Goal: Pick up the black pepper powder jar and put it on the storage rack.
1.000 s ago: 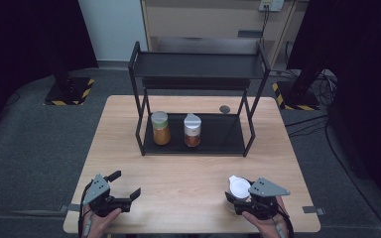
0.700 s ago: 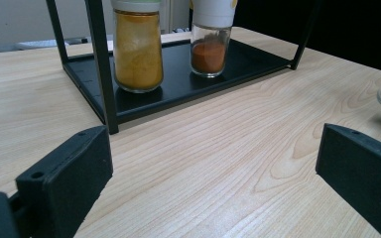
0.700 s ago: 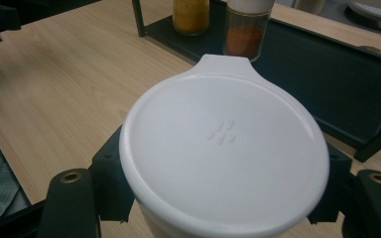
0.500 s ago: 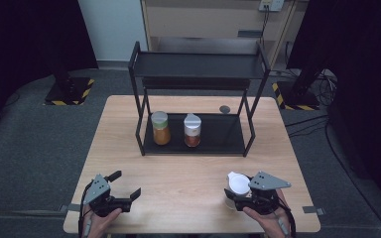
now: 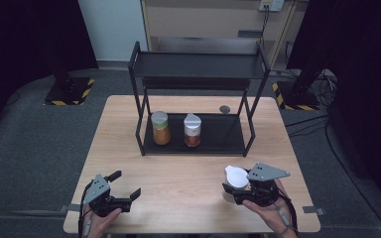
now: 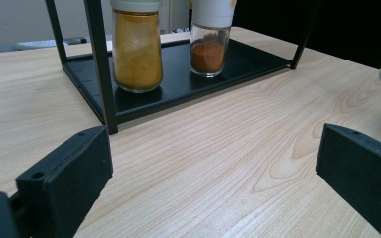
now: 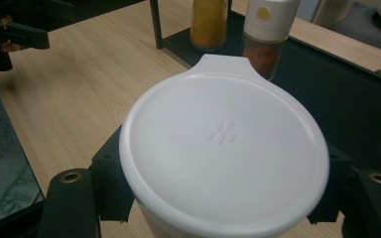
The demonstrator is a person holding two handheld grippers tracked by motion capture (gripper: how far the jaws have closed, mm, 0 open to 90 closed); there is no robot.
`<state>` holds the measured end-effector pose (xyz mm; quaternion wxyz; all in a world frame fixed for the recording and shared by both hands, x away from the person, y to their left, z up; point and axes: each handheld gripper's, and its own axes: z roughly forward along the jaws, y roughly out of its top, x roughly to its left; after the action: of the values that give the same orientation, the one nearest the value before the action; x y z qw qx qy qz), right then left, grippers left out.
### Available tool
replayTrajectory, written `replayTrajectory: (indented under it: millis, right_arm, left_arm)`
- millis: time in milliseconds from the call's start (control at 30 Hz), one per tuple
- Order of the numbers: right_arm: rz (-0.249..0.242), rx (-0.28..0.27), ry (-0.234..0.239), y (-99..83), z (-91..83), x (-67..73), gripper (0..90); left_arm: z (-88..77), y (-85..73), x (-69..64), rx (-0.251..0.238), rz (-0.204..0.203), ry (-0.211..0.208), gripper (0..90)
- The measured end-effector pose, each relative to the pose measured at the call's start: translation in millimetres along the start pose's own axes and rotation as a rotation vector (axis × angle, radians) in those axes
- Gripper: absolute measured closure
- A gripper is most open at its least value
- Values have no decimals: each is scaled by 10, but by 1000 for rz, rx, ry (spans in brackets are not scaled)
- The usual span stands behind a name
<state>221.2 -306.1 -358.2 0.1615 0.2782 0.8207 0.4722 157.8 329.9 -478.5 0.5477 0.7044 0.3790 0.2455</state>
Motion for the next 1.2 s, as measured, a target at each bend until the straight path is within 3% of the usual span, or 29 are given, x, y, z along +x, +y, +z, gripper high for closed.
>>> replayTrajectory:
  millis: [667,1200]
  right_arm:
    - [-40,1,73,339,89,-219,315]
    - [-58,-10,77,506,257,-455,315]
  left_arm:
    - [4,1,1,2,0,-3,2]
    - [7,5,3,6,5,-5,5]
